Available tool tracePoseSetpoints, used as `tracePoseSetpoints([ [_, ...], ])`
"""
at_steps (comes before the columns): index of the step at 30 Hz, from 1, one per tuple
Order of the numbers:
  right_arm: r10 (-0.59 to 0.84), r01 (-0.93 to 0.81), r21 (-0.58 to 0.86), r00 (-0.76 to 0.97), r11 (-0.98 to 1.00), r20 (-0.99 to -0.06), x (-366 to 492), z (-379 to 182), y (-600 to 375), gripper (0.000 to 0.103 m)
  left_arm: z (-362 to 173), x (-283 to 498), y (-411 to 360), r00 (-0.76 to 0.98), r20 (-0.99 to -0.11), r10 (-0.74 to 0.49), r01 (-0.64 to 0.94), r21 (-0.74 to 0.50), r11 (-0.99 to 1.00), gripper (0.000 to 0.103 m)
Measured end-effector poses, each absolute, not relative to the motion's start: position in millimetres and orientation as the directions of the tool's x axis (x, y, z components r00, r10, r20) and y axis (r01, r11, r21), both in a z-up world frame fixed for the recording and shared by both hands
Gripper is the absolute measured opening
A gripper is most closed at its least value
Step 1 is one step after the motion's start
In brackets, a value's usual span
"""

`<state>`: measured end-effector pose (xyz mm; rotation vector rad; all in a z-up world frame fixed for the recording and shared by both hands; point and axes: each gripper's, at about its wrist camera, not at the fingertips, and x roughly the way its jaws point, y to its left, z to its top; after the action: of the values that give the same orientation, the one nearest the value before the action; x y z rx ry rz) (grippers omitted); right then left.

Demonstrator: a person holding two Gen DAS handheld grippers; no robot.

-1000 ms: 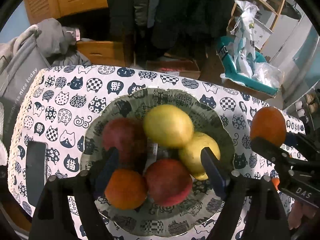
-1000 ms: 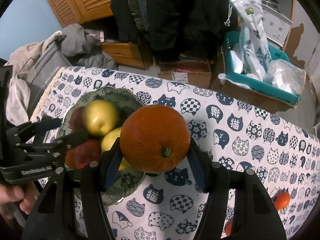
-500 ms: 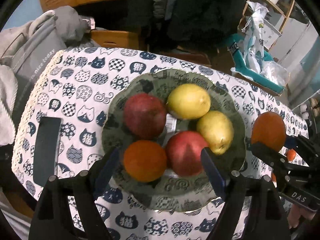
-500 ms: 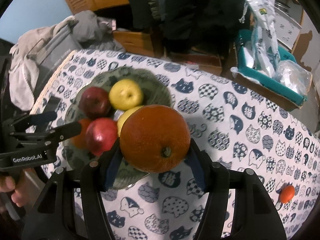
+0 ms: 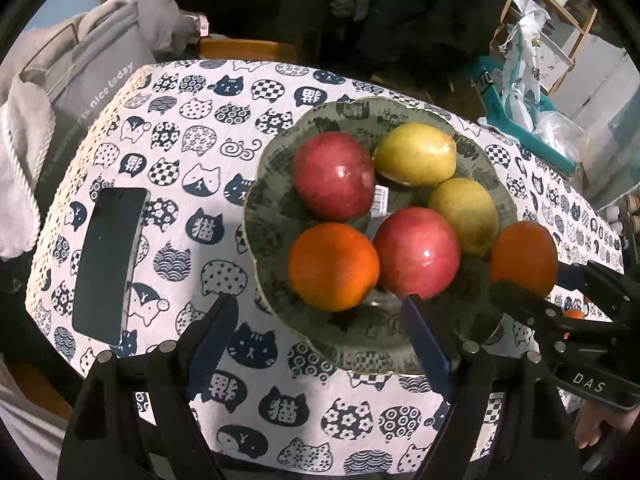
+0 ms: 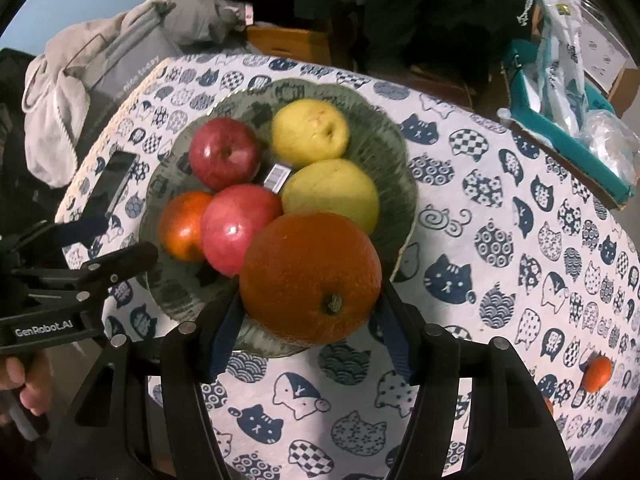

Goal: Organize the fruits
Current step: 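Lower the large orange onto the plate and open the right tool while the left tool lifts away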

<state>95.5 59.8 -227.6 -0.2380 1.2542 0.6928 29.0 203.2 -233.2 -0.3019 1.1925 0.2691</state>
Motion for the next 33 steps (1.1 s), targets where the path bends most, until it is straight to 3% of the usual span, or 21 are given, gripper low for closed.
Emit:
tracePoseSetpoints([
  [4,0.346,-0.598,0.206,0.128,0.774,-0.929,94,-230,65,0.067,-231,26,207,0.347,-0.937,0.040,-0.369,-0.098,0.924,0.085],
  [8,0.375,-0.603,0.211,0.158,0.769,-0.913,95,-216,64,0.077,-227,26,207,0.354,-0.934,0.039,-0.368,-0.101,0.924,0.085],
  [33,0.332,-0.514,0.085,0.411,0.854,-0.849,98,-134,-13,0.077,-154,32,149,0.497,-0.868,-0.003,-0.247,-0.145,0.958,0.085],
])
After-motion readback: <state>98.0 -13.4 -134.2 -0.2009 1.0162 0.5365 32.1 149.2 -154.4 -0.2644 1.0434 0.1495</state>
